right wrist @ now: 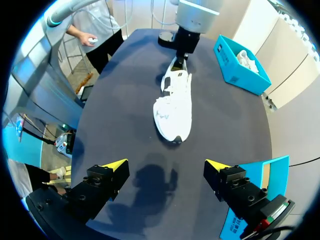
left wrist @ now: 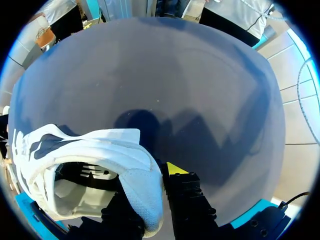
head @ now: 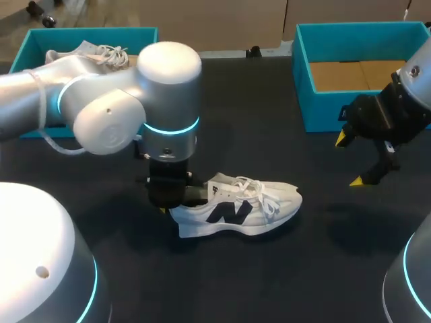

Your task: Take the shoe out of the shoebox, open the shoe tongue, remove and reinsert the insole, then place the shoe into the shoebox

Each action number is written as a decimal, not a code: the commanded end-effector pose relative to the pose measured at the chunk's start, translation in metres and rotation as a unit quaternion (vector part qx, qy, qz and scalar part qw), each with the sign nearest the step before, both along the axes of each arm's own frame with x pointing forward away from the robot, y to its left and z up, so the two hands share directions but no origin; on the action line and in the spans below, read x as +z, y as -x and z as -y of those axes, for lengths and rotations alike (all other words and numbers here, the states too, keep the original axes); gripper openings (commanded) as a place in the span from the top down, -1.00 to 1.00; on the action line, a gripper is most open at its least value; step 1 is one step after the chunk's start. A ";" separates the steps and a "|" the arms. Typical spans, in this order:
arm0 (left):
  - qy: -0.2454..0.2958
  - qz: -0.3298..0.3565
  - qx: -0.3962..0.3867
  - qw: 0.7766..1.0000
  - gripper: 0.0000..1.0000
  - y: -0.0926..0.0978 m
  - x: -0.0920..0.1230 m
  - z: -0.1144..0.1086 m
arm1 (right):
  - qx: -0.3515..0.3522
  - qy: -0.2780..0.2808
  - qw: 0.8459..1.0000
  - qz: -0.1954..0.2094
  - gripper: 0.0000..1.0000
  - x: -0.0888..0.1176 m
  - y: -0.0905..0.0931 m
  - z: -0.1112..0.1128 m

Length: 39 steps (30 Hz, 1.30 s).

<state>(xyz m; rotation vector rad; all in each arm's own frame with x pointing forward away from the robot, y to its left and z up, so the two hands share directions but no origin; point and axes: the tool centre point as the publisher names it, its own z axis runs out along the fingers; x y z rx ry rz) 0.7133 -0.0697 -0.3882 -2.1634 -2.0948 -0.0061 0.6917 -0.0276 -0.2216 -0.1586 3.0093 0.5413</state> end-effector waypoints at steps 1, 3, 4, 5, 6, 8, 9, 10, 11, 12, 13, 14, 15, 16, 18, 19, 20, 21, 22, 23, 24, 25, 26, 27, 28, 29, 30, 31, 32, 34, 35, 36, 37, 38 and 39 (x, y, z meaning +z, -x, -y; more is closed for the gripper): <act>0.000 -0.003 0.001 1.000 1.00 -0.001 -0.008 0.002 | 0.000 0.001 1.000 0.000 -1.00 -0.001 -0.001 -0.001; 0.001 -0.004 0.002 1.000 1.00 0.000 -0.011 0.001 | 0.000 0.001 1.000 0.000 -1.00 -0.001 -0.001 -0.001; 0.001 -0.004 0.002 1.000 1.00 0.001 -0.012 0.001 | 0.000 0.001 1.000 0.000 -1.00 -0.001 -0.001 -0.001; 0.001 -0.004 0.002 1.000 1.00 0.001 -0.013 0.001 | 0.000 0.001 1.000 0.000 -1.00 -0.001 -0.001 -0.001; 0.001 -0.005 0.002 1.000 1.00 0.002 -0.014 0.002 | 0.000 0.001 1.000 0.000 -1.00 -0.001 -0.001 -0.001; 0.002 -0.005 0.000 1.000 1.00 0.003 -0.016 0.002 | 0.000 0.001 1.000 0.000 -1.00 -0.001 -0.001 -0.001; 0.002 -0.006 0.000 1.000 1.00 0.003 -0.017 0.003 | 0.000 0.001 1.000 0.000 -1.00 -0.001 -0.001 -0.001; 0.002 -0.006 0.000 1.000 1.00 0.003 -0.018 0.003 | 0.000 0.001 1.000 0.000 -1.00 -0.001 -0.001 -0.001; 0.001 -0.005 0.000 1.000 1.00 0.003 -0.019 0.003 | 0.000 0.001 1.000 0.000 -1.00 -0.001 -0.001 -0.001; 0.001 -0.006 0.000 1.000 1.00 0.003 -0.019 0.003 | 0.000 0.001 1.000 0.000 -1.00 -0.001 -0.001 -0.001; -0.001 -0.004 -0.001 1.000 1.00 0.003 -0.019 0.003 | 0.000 0.001 1.000 0.000 -1.00 -0.001 -0.001 -0.001; -0.001 -0.004 -0.001 1.000 1.00 0.004 -0.020 0.003 | 0.000 0.001 1.000 0.000 -1.00 -0.001 -0.001 -0.001; -0.001 -0.004 0.000 1.000 1.00 0.004 -0.020 0.003 | 0.000 0.001 1.000 0.000 -1.00 -0.001 -0.001 -0.001; -0.001 -0.003 0.000 1.000 1.00 0.004 -0.020 0.003 | 0.000 0.001 1.000 0.000 -1.00 -0.001 -0.001 -0.001; 0.002 -0.002 0.002 1.000 1.00 0.006 -0.017 0.003 | 0.000 0.001 1.000 0.000 -1.00 -0.001 -0.001 -0.001; 0.005 -0.002 0.003 1.000 1.00 0.006 -0.015 0.003 | 0.000 0.001 1.000 0.000 -1.00 -0.001 -0.001 -0.001; 0.007 -0.001 0.004 1.000 1.00 0.007 -0.013 0.003 | 0.000 0.001 1.000 0.000 -1.00 -0.001 -0.001 -0.001; 0.009 0.000 0.005 1.000 1.00 0.008 -0.011 0.003 | 0.000 0.001 1.000 0.000 -1.00 -0.001 -0.001 -0.001; 0.010 0.000 0.005 1.000 1.00 0.009 -0.009 0.002 | 0.000 0.001 1.000 0.000 -1.00 -0.001 -0.001 -0.001; 0.011 0.001 0.005 1.000 0.80 0.009 -0.007 0.002 | 0.000 0.001 1.000 0.000 -1.00 -0.001 -0.001 -0.001; 0.011 0.001 0.006 1.000 0.47 0.010 -0.006 0.002 | 0.000 0.001 1.000 0.000 -1.00 -0.001 -0.001 -0.001; 0.011 0.002 0.005 1.000 0.34 0.011 -0.004 0.002 | 0.000 0.001 1.000 0.000 -1.00 -0.001 -0.001 -0.001; 0.011 0.004 0.005 1.000 0.22 0.011 -0.003 0.002 | 0.000 0.001 1.000 0.000 -1.00 -0.001 -0.001 -0.001; 0.011 0.005 0.004 1.000 0.10 0.011 -0.001 0.002 | 0.000 0.001 1.000 0.000 -1.00 -0.001 -0.001 -0.001; 0.010 0.006 0.003 1.000 0.09 0.011 0.000 0.002 | 0.000 0.001 1.000 0.000 -1.00 -0.001 -0.001 -0.001; 0.010 0.007 0.002 1.000 0.10 0.011 0.002 0.002 | 0.000 0.001 1.000 0.000 -1.00 -0.001 -0.001 -0.001; 0.010 0.008 0.002 1.000 0.09 0.010 0.004 0.002 | 0.000 0.001 1.000 0.000 -1.00 -0.001 -0.001 -0.001; 0.010 0.008 0.002 1.000 0.08 0.010 0.006 0.002 | 0.000 0.001 1.000 0.000 -1.00 -0.001 -0.001 -0.001; 0.010 0.009 0.002 1.000 0.04 0.010 0.008 0.002 | 0.000 0.001 1.000 0.000 -1.00 -0.001 -0.001 -0.001; 0.012 0.011 0.002 1.000 -0.31 0.010 0.011 0.002 | 0.000 0.001 1.000 0.000 -1.00 -0.001 -0.001 -0.001; 0.013 0.012 0.001 1.000 -0.55 0.010 0.013 0.002 | 0.000 0.001 1.000 0.000 -1.00 -0.001 -0.001 -0.001; 0.017 0.012 0.001 1.000 -0.68 0.011 0.015 0.002 | 0.000 0.001 1.000 0.000 -1.00 -0.001 -0.001 -0.001; 0.020 0.012 0.000 1.000 -0.85 0.011 0.018 0.002 | 0.000 0.001 1.000 0.000 -1.00 -0.001 -0.001 -0.001; 0.021 0.012 0.000 1.000 -0.94 0.011 0.020 0.002 | 0.000 0.001 1.000 0.000 -1.00 -0.001 -0.001 -0.001; 0.023 0.013 0.001 1.000 -1.00 0.010 0.022 0.001 | 0.000 0.001 1.000 0.000 -1.00 -0.001 -0.001 -0.001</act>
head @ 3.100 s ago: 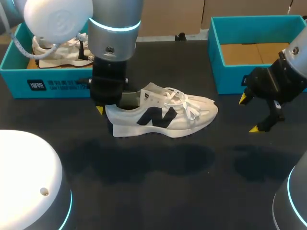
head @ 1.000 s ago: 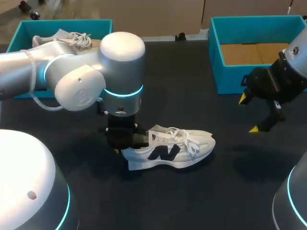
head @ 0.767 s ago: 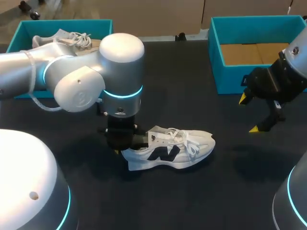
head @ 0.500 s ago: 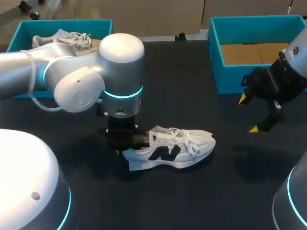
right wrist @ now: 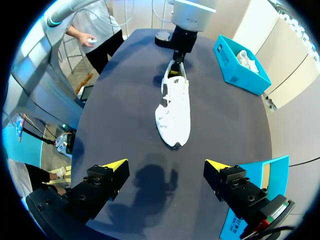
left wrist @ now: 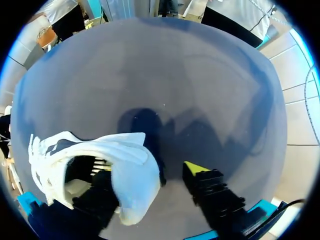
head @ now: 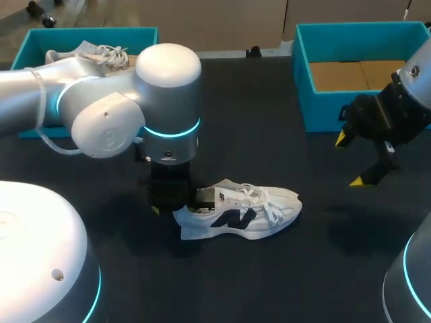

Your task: Take the shoe out of the shoebox, open the shoe tongue, remove and reinsert the insole, then place the shoe into the shoebox

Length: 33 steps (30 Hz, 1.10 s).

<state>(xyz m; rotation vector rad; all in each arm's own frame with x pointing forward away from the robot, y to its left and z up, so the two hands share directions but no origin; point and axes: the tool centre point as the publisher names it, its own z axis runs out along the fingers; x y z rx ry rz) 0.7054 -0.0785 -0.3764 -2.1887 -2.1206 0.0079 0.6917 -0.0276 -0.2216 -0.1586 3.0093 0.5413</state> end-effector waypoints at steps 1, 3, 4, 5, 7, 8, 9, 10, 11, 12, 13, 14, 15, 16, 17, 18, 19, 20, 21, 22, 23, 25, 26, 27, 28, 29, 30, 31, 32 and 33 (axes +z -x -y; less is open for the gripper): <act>0.011 0.005 0.001 1.000 -1.00 0.002 0.012 -0.008 | 0.000 0.001 1.000 -0.001 -1.00 -0.001 -0.001 -0.001; 0.016 0.009 0.001 1.000 -1.00 0.001 0.018 -0.009 | 0.000 0.001 1.000 -0.001 -1.00 -0.001 -0.001 -0.001; 0.020 0.011 0.004 1.000 -1.00 0.001 0.022 -0.009 | 0.000 0.001 1.000 -0.001 -1.00 -0.001 -0.001 -0.001; 0.028 0.015 0.005 0.999 -1.00 0.001 0.026 -0.009 | 0.000 0.001 1.000 -0.001 -1.00 -0.001 -0.001 -0.001; 0.040 0.019 0.007 0.999 -1.00 0.002 0.034 -0.010 | 0.000 0.001 1.000 -0.001 -1.00 -0.001 -0.001 -0.001; 0.043 0.020 0.010 0.999 -1.00 0.002 0.037 -0.011 | 0.000 0.001 1.000 -0.001 -1.00 -0.001 -0.001 -0.001; 0.053 0.024 0.010 0.998 -1.00 0.003 0.042 -0.012 | 0.000 0.001 1.000 -0.001 -1.00 -0.001 -0.001 -0.001; 0.060 0.025 0.011 0.998 -1.00 0.005 0.046 -0.013 | 0.000 0.001 1.000 -0.001 -1.00 -0.001 -0.001 -0.001; 0.063 0.024 0.015 0.998 -1.00 0.005 0.048 -0.013 | 0.000 0.001 1.000 -0.001 -1.00 -0.001 -0.001 -0.001; 0.075 0.027 0.012 0.997 -1.00 0.006 0.053 -0.014 | 0.000 0.001 1.000 -0.001 -1.00 -0.001 -0.001 -0.001; 0.084 0.025 0.019 0.996 -1.00 0.007 0.056 -0.014 | 0.000 0.001 1.000 -0.001 -1.00 -0.001 -0.001 -0.001; 0.092 0.023 0.021 0.995 -1.00 0.007 0.059 -0.015 | 0.000 0.001 1.000 -0.001 -1.00 -0.001 -0.001 -0.001; 0.104 0.026 0.025 0.994 -1.00 0.007 0.064 -0.015 | 0.000 0.001 1.000 -0.001 -1.00 -0.001 -0.001 -0.001; 0.113 0.027 0.028 0.993 -1.00 0.007 0.068 -0.016 | 0.000 0.001 1.000 -0.001 -1.00 -0.001 -0.001 -0.001; 0.118 0.025 0.033 0.992 -1.00 0.008 0.070 -0.016 | 0.000 0.001 1.000 -0.001 -1.00 -0.001 -0.001 -0.001; 0.133 0.027 0.032 0.990 -1.00 0.008 0.077 -0.017 | 0.000 0.001 1.000 -0.001 -1.00 -0.001 -0.001 -0.001; 0.139 0.025 0.033 0.989 -1.00 0.009 0.079 -0.018 | 0.000 0.001 1.000 -0.001 -1.00 -0.001 -0.001 -0.001; 0.153 0.022 0.031 0.987 -1.00 0.010 0.087 -0.019 | 0.000 0.001 1.000 -0.001 -1.00 -0.001 -0.001 -0.001; 0.163 0.020 0.032 0.986 -1.00 0.012 0.092 -0.020 | 0.000 0.001 1.000 -0.001 -1.00 -0.001 -0.001 -0.001; 0.167 0.020 0.032 0.985 -1.00 0.013 0.096 -0.021 | 0.000 0.001 1.000 -0.001 -1.00 -0.001 -0.001 -0.001; 0.176 0.018 0.032 0.984 -1.00 0.014 0.102 -0.022 | 0.000 0.001 1.000 -0.001 -1.00 -0.001 -0.001 -0.001; 0.189 0.012 0.032 0.981 -1.00 0.015 0.109 -0.025 | 0.000 0.001 1.000 -0.001 -1.00 -0.001 -0.001 -0.001; 0.195 0.006 0.034 0.980 -1.00 0.016 0.114 -0.027 | 0.000 0.001 1.000 -0.001 -1.00 -0.001 -0.001 -0.001; 0.200 0.005 0.034 0.979 -1.00 0.016 0.117 -0.028 | 0.000 0.001 1.000 -0.001 -1.00 -0.001 -0.001 -0.001; 0.203 -0.001 0.037 0.978 -1.00 0.016 0.120 -0.029 | 0.000 0.001 1.000 -0.001 -1.00 -0.001 -0.001 -0.001; 0.214 -0.011 0.039 0.976 -1.00 0.015 0.123 -0.032 | 0.000 0.001 1.000 -0.001 -1.00 -0.001 -0.001 -0.001; 0.220 -0.015 0.041 0.974 -1.00 0.015 0.126 -0.034 | 0.000 0.001 1.000 -0.001 -1.00 -0.001 -0.001 -0.001; 0.225 -0.022 0.044 0.973 -1.00 0.014 0.128 -0.037 | 0.000 0.001 1.000 -0.001 -1.00 -0.001 -0.001 -0.001; 0.236 -0.028 0.041 0.970 -1.00 0.013 0.130 -0.038 | 0.000 0.001 1.000 -0.001 -1.00 -0.001 -0.001 -0.001; 0.249 -0.035 0.043 0.967 -1.00 0.013 0.133 -0.042 | 0.000 0.001 1.000 -0.001 -1.00 -0.001 -0.001 -0.001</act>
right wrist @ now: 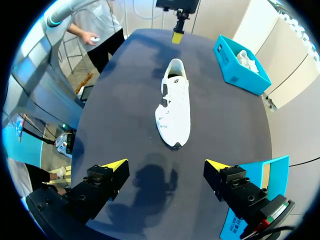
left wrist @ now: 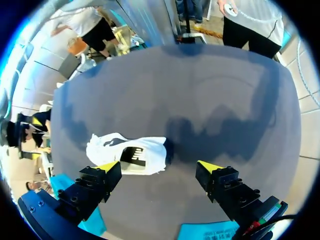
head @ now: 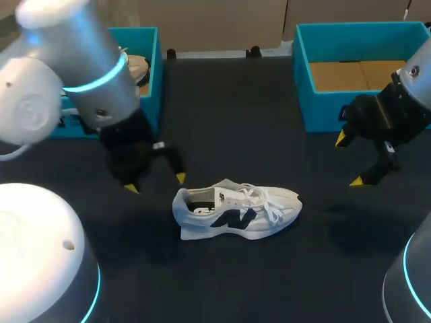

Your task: Take the shoe out of the shoebox, open the shoe tongue, remove and reinsert the insole, then place the shoe into the shoebox

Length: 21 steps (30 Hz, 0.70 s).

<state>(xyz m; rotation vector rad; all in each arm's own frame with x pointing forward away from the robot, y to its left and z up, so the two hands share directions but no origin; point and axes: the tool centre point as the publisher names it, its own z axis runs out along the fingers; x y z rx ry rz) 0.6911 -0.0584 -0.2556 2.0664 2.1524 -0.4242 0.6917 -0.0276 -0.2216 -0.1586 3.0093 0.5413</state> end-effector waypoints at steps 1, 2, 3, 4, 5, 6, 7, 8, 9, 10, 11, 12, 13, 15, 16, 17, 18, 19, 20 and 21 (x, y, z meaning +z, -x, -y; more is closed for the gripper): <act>0.089 -0.022 0.000 0.996 -1.00 -0.003 0.015 -0.026 | 0.000 0.001 1.000 -0.001 -1.00 -0.001 -0.001 -0.001; 0.113 -0.037 -0.006 0.993 -1.00 -0.005 0.019 -0.032 | 0.000 0.001 1.000 -0.001 -1.00 -0.001 -0.001 -0.001; 0.121 -0.044 -0.007 0.992 -1.00 -0.006 0.020 -0.034 | 0.000 0.001 1.000 -0.001 -1.00 -0.001 -0.001 -0.001; 0.131 -0.054 -0.009 0.990 -1.00 -0.008 0.023 -0.039 | 0.000 0.001 1.000 -0.001 -1.00 -0.001 -0.001 -0.001; 0.148 -0.061 -0.015 0.987 -1.00 -0.010 0.026 -0.044 | 0.000 0.001 1.000 -0.001 -1.00 -0.001 -0.001 -0.001; 0.158 -0.070 -0.021 0.985 -1.00 -0.012 0.028 -0.049 | 0.000 0.001 1.000 -0.001 -1.00 -0.001 -0.001 -0.001; 0.162 -0.079 -0.025 0.983 -1.00 -0.011 0.030 -0.050 | 0.000 0.001 1.000 -0.001 -1.00 -0.001 -0.001 -0.001; 0.174 -0.093 -0.033 0.980 -1.00 -0.013 0.031 -0.054 | 0.000 0.001 1.000 -0.001 -1.00 -0.001 -0.001 -0.001; 0.185 -0.109 -0.044 0.976 -1.00 -0.015 0.032 -0.058 | 0.000 0.001 1.000 -0.001 -1.00 -0.001 -0.001 -0.001; 0.185 -0.109 -0.044 0.976 -1.00 -0.015 0.032 -0.058 | 0.000 0.001 1.000 -0.001 -1.00 -0.001 -0.001 -0.001; 0.185 -0.109 -0.044 0.976 -1.00 -0.015 0.032 -0.058 | 0.000 0.001 1.000 -0.001 -1.00 -0.001 -0.001 -0.001; 0.185 -0.109 -0.044 0.976 -1.00 -0.015 0.032 -0.058 | 0.000 0.001 1.000 -0.001 -1.00 -0.001 -0.001 -0.001; 0.185 -0.109 -0.044 0.976 -1.00 -0.015 0.032 -0.058 | 0.000 0.001 1.000 -0.001 -1.00 -0.001 -0.001 -0.001; 0.185 -0.109 -0.044 0.976 -1.00 -0.015 0.032 -0.058 | 0.000 0.001 1.000 -0.001 -1.00 -0.001 -0.001 -0.001; 0.185 -0.109 -0.044 0.976 -1.00 -0.015 0.032 -0.058 | 0.000 0.001 1.000 -0.001 -1.00 -0.001 -0.001 -0.001; 0.185 -0.109 -0.044 0.976 -1.00 -0.015 0.032 -0.058 | 0.000 0.001 1.000 -0.001 -1.00 -0.001 -0.001 -0.001; 0.185 -0.109 -0.044 0.976 -1.00 -0.015 0.032 -0.058 | 0.000 0.001 1.000 -0.001 -1.00 -0.001 -0.001 -0.001; 0.185 -0.109 -0.044 0.976 -1.00 -0.015 0.032 -0.058 | 0.000 0.001 1.000 -0.001 -1.00 -0.001 -0.001 -0.001; 0.185 -0.109 -0.044 0.976 -1.00 -0.015 0.032 -0.058 | 0.000 0.001 1.000 -0.001 -1.00 -0.001 -0.001 -0.001; 0.185 -0.109 -0.044 0.976 -1.00 -0.015 0.032 -0.058 | 0.000 0.001 1.000 -0.001 -1.00 -0.001 -0.001 -0.001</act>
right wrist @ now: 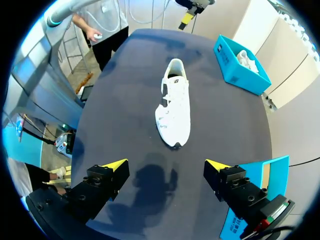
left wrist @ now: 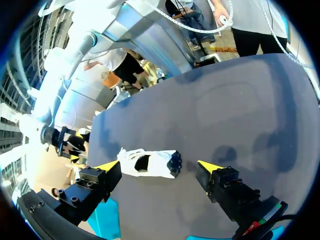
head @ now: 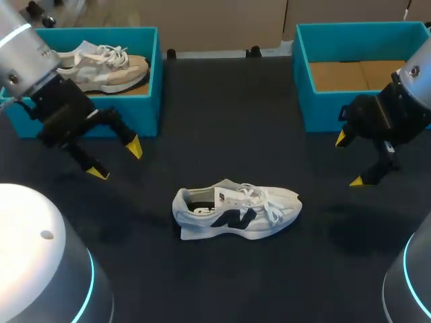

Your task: Take the shoe out of the shoebox, open the shoe tongue, remove and reinsert the insole, then place the shoe into the shoebox

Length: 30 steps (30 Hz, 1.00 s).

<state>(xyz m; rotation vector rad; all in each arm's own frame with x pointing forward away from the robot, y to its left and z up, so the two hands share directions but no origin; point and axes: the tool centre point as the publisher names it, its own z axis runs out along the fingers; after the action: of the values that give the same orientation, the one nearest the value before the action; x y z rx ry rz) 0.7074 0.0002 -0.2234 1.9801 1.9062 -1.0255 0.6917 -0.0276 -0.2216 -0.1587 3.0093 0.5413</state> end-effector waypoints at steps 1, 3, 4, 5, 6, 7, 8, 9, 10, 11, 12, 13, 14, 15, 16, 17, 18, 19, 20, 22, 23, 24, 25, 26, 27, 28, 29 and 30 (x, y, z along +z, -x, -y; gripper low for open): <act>0.000 0.002 0.001 1.000 -1.00 0.002 -0.001 0.000 | 0.000 0.001 1.000 0.000 -1.00 -0.001 -0.001 -0.001; 0.000 0.002 0.001 1.000 -1.00 0.002 -0.001 0.000 | 0.000 0.001 1.000 0.000 -1.00 -0.001 -0.001 -0.001; 0.000 0.002 0.001 1.000 -1.00 0.002 -0.001 0.000 | 0.000 0.001 1.000 0.000 -1.00 -0.001 -0.001 -0.001; 0.000 0.002 0.001 1.000 -1.00 0.002 -0.001 0.000 | 0.000 0.001 1.000 0.000 -1.00 -0.001 -0.001 -0.001; 0.000 0.002 0.001 1.000 -1.00 0.002 -0.001 0.000 | 0.000 0.001 1.000 0.000 -1.00 -0.001 -0.001 -0.001; 0.000 0.002 0.001 1.000 -1.00 0.002 -0.001 0.000 | 0.000 0.001 1.000 0.000 -1.00 -0.001 -0.001 -0.001; 0.000 0.002 0.001 1.000 -1.00 0.002 -0.001 0.000 | 0.000 0.001 1.000 0.000 -1.00 -0.001 -0.001 -0.001; 0.000 0.002 0.001 1.000 -1.00 0.002 -0.001 0.000 | 0.000 0.001 1.000 0.000 -1.00 -0.001 -0.001 -0.001; 0.000 0.002 0.001 1.000 -1.00 0.002 -0.001 0.000 | 0.000 0.001 1.000 0.000 -1.00 -0.001 -0.001 -0.001; 0.000 0.002 0.001 1.000 -1.00 0.002 -0.001 0.000 | 0.000 0.001 1.000 0.000 -1.00 -0.001 -0.001 -0.001; 0.000 0.002 0.001 1.000 -1.00 0.002 -0.001 0.000 | 0.000 0.001 1.000 0.000 -1.00 -0.001 -0.001 -0.001; 0.020 -0.045 0.036 0.998 -1.00 0.000 -0.007 -0.004 | 0.000 0.001 1.000 0.000 -1.00 -0.001 -0.001 -0.001; 0.022 -0.044 0.041 0.998 -1.00 0.000 -0.009 -0.007 | 0.000 0.001 1.000 0.000 -1.00 -0.001 -0.001 -0.001; 0.039 -0.070 0.060 0.995 -1.00 0.000 -0.012 -0.013 | 0.000 0.001 1.000 0.000 -1.00 -0.001 -0.001 -0.001; 0.050 -0.092 0.079 0.991 -1.00 -0.001 -0.014 -0.017 | 0.000 0.001 1.000 0.000 -1.00 -0.001 -0.001 -0.001; 0.046 -0.107 0.097 0.988 -1.00 -0.003 -0.015 -0.022 | 0.000 0.001 1.000 0.000 -1.00 -0.001 -0.001 -0.001; 0.033 -0.122 0.116 0.985 -1.00 -0.004 -0.017 -0.027 | 0.000 0.001 1.000 0.000 -1.00 -0.001 -0.001 -0.001; 0.037 -0.134 0.121 0.983 -1.00 -0.005 -0.018 -0.028 | 0.000 0.001 1.000 0.000 -1.00 -0.001 -0.001 -0.001; 0.040 -0.154 0.133 0.978 -1.00 -0.005 -0.018 -0.030 | 0.000 0.001 1.000 0.000 -1.00 -0.001 -0.001 -0.001; 0.039 -0.169 0.157 0.972 -1.00 -0.007 -0.022 -0.034 | 0.000 0.001 1.000 0.000 -1.00 -0.001 -0.001 -0.001; 0.040 -0.181 0.168 0.968 -1.00 -0.008 -0.023 -0.036 | 0.000 0.001 1.000 0.000 -1.00 -0.001 -0.001 -0.001; 0.036 -0.185 0.176 0.966 -1.00 -0.010 -0.025 -0.038 | 0.000 0.001 1.000 0.000 -1.00 -0.001 -0.001 -0.001; 0.039 -0.189 0.191 0.962 -1.00 -0.012 -0.028 -0.040 | 0.000 0.001 1.000 0.000 -1.00 -0.001 -0.001 -0.001; 0.039 -0.200 0.197 0.959 -1.00 -0.012 -0.030 -0.041 | 0.000 0.001 1.000 0.000 -1.00 -0.001 -0.001 -0.001; 0.039 -0.218 0.212 0.952 -1.00 -0.013 -0.034 -0.042 | 0.000 0.001 1.000 0.000 -1.00 -0.001 -0.001 -0.001; 0.037 -0.228 0.228 0.946 -1.00 -0.013 -0.035 -0.043 | 0.000 0.001 1.000 0.000 -1.00 -0.001 -0.001 -0.001; 0.035 -0.246 0.237 0.939 -1.00 -0.013 -0.039 -0.045 | 0.000 0.001 1.000 0.000 -1.00 -0.001 -0.001 -0.001; 0.031 -0.259 0.251 0.932 -1.00 -0.012 -0.042 -0.046 | 0.000 0.001 1.000 0.000 -1.00 -0.001 -0.001 -0.001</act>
<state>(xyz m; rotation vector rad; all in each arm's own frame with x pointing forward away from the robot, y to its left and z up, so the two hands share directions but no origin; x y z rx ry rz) 0.7190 0.0447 -0.2556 1.3846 2.2994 -1.3982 0.6916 -0.0275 -0.2216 -0.1588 3.0094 0.5413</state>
